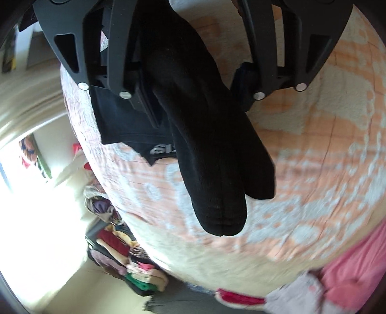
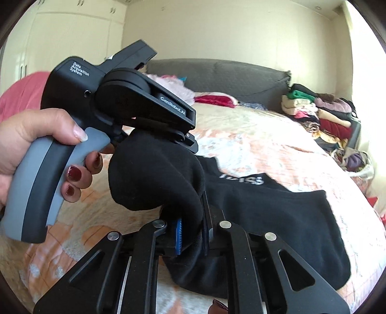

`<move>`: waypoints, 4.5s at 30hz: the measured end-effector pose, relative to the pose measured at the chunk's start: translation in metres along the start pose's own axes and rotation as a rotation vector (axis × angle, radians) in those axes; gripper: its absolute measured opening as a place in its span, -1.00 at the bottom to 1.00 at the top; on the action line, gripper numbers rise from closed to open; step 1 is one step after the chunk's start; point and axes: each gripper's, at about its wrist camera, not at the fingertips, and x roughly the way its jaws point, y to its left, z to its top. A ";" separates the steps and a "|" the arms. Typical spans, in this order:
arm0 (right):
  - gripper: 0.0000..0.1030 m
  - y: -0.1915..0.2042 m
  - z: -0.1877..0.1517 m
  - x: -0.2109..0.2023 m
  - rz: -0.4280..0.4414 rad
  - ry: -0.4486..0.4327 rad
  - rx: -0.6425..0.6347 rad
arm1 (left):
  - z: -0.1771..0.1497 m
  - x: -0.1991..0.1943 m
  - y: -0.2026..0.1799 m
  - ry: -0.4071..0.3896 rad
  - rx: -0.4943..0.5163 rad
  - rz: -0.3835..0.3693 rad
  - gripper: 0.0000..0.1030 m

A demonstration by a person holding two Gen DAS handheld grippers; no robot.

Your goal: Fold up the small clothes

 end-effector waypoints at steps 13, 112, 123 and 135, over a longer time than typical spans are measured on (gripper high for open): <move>-0.80 -0.078 -0.018 -0.036 -0.024 -0.028 0.239 | 0.003 0.030 -0.105 0.002 0.144 0.020 -0.24; 0.89 -0.200 -0.044 -0.093 -0.165 0.097 0.464 | -0.097 0.022 -0.109 -0.046 0.289 0.024 0.68; 0.91 -0.162 -0.031 -0.151 -0.198 -0.007 0.377 | -0.113 -0.034 -0.109 -0.150 0.323 0.016 0.81; 0.91 -0.129 -0.060 -0.176 -0.208 0.028 0.351 | -0.159 -0.062 -0.086 -0.173 0.336 0.036 0.81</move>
